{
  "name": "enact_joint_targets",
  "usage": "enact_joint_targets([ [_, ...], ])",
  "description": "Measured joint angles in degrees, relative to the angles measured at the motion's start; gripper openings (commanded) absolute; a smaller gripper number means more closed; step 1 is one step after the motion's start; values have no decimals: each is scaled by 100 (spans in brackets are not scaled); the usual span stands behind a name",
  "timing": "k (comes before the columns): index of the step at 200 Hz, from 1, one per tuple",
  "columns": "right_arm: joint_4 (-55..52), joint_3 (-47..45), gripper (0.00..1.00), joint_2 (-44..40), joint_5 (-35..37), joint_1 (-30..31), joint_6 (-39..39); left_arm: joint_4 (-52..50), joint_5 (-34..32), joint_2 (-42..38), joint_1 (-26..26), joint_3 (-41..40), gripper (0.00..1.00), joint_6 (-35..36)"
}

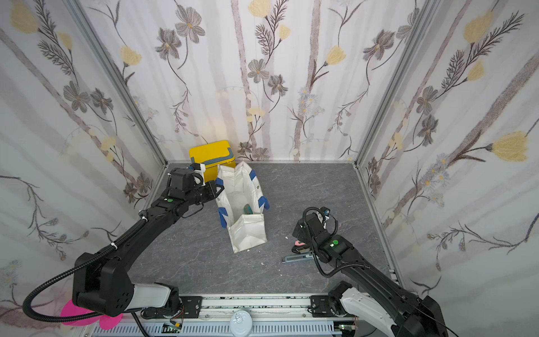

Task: Place the art knife into the pouch
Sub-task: Pick up the utility knife at the center of the board.

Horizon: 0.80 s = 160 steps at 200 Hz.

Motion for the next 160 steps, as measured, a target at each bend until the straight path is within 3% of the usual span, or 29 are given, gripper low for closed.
enact_joint_targets([
  [95, 299, -651, 86, 190, -748, -260, 297, 122, 22, 26, 7, -59, 0, -11],
  [160, 540, -708, 78, 251, -1001, -1108, -22, 125, 44, 11, 7, -70, 0, -15],
])
